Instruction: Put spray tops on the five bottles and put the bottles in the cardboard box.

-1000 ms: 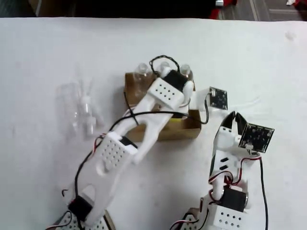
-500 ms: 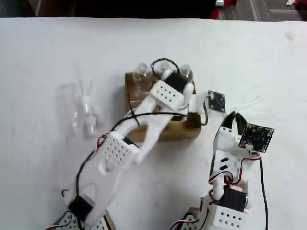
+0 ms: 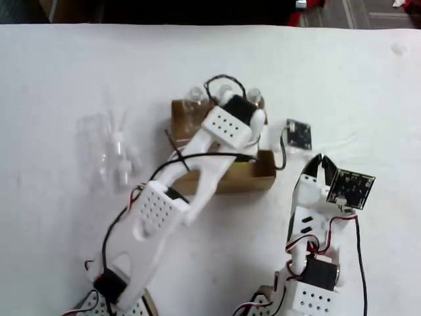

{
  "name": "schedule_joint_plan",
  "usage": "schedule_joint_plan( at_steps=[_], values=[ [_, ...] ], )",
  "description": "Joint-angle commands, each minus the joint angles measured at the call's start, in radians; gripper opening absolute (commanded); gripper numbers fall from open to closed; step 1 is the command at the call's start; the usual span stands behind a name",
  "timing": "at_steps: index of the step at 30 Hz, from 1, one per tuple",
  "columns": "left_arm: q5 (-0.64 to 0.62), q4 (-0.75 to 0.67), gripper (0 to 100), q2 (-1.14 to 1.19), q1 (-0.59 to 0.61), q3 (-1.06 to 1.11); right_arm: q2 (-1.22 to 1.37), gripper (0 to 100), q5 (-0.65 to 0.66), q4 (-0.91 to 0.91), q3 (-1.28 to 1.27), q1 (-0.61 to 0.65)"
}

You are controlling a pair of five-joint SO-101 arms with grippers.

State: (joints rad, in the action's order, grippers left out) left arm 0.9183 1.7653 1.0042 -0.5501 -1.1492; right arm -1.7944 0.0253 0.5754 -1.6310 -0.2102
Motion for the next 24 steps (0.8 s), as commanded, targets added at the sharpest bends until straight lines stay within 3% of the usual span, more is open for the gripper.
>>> schedule_joint_plan(
  at_steps=[1, 4, 24],
  values=[
    [0.0, 0.012, 9, -0.131, -0.004, -0.054, -0.004, 1.8, 0.04, -0.022, 0.011, 0.015],
    [0.0, 0.005, 16, -0.134, 0.007, -0.061, -0.004, 1.8, 0.044, -0.022, 0.011, 0.016],
    [0.011, -0.109, 17, -0.016, 0.038, -0.049, -0.004, 1.8, 0.052, -0.041, 0.0, 0.016]
  ],
)
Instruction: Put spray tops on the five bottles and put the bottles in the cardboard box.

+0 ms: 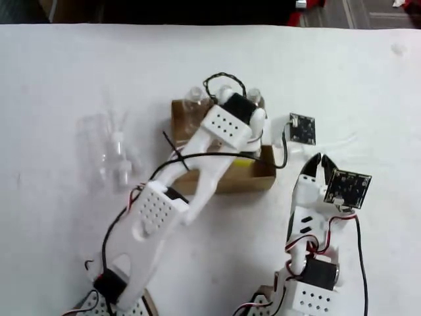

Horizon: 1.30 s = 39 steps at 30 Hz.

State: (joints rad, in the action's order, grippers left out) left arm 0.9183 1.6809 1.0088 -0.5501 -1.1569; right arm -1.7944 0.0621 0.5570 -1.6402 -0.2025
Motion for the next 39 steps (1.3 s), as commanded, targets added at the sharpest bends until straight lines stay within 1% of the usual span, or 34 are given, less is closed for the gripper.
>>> schedule_joint_plan(
  at_steps=[1, 8, 17, 23, 28, 33, 36, 39],
  values=[
    [0.012, -0.025, 17, -0.021, 0.044, -0.043, -0.004, 1.8, 0.015, -0.022, 0.009, 0.008],
    [0.011, -0.038, 17, -0.01, 0.094, -0.034, -0.004, 1.8, 0.015, -0.022, 0.009, 0.008],
    [0.008, -0.041, 17, -0.002, 0.085, -0.032, -0.004, 1.8, 0.015, -0.022, 0.009, 0.008],
    [0.012, -0.054, 17, 0.079, 0.076, -0.041, -0.004, 1.8, 0.017, -0.022, 0.009, 0.022],
    [0.006, -0.072, 17, 0.094, 0.065, -0.043, -0.004, 1.8, 0.017, -0.022, 0.008, 0.025],
    [0.015, -0.043, 16, 0.094, 0.058, -0.043, -0.004, 1.8, 0.017, -0.022, 0.008, 0.027],
    [0.064, -0.009, 16, 0.094, 0.051, -0.043, -0.004, 1.8, 0.017, -0.024, 0.008, 0.027],
    [0.074, -0.002, 16, 0.094, 0.048, -0.043, -0.004, 1.8, 0.017, -0.024, 0.008, 0.027]
  ],
)
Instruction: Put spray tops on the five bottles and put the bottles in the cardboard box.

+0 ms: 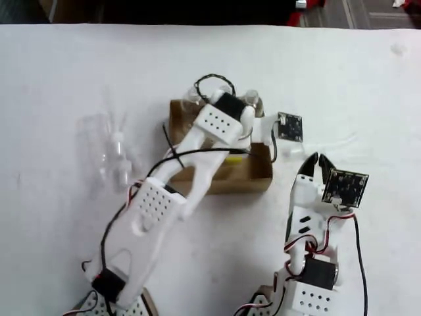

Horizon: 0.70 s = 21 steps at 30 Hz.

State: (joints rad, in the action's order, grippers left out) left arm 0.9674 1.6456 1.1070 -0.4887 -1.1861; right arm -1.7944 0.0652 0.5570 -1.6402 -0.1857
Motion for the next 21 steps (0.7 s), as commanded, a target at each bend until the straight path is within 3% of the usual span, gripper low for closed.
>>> schedule_joint_plan(
  at_steps=[1, 17, 21],
  values=[
    [0.026, 0.032, 16, -0.004, -0.013, -0.014, -0.004, 1.8, 0.014, -0.024, 0.008, 0.008],
    [0.026, 0.037, 4, -0.005, -0.016, -0.021, -0.004, 1.8, 0.014, -0.024, 0.008, 0.008],
    [0.025, 0.114, 4, -0.018, -0.035, -0.107, -0.004, 1.8, 0.014, -0.024, 0.008, 0.008]
  ],
)
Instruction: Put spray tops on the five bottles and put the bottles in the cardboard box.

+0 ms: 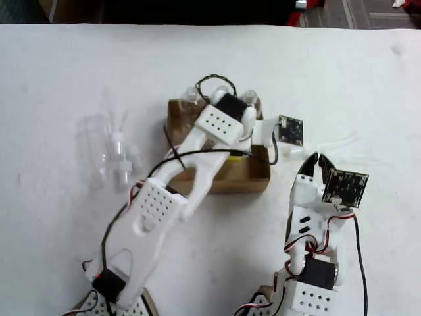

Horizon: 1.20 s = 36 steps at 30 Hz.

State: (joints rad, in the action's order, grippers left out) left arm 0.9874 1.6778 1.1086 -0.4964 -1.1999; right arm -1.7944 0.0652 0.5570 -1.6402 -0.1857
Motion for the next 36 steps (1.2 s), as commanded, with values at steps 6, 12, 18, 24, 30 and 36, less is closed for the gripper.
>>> schedule_joint_plan(
  at_steps=[6, 12, 18, 24, 30, 36],
  values=[
    [-0.078, 0.107, 4, -0.022, -0.045, -0.209, -0.004, 1.8, 0.014, -0.024, 0.008, 0.007],
    [-0.17, 0.107, 4, -0.022, -0.044, -0.293, -0.004, 1.8, 0.014, -0.024, 0.008, 0.005],
    [-0.367, 0.109, 4, -0.022, -0.045, -0.443, -0.005, 1.8, 0.014, -0.05, -0.005, 0.005],
    [-0.572, 0.112, 4, -0.114, -0.058, -0.453, -0.005, 1.8, 0.014, -0.068, -0.018, 0.004],
    [-0.712, 0.112, 4, -0.297, -0.097, -0.451, -0.005, 1.8, 0.014, -0.068, -0.021, 0.004],
    [-0.718, 0.114, 4, -0.435, -0.097, -0.45, -0.005, 1.8, 0.014, -0.068, -0.021, 0.004]
  ],
)
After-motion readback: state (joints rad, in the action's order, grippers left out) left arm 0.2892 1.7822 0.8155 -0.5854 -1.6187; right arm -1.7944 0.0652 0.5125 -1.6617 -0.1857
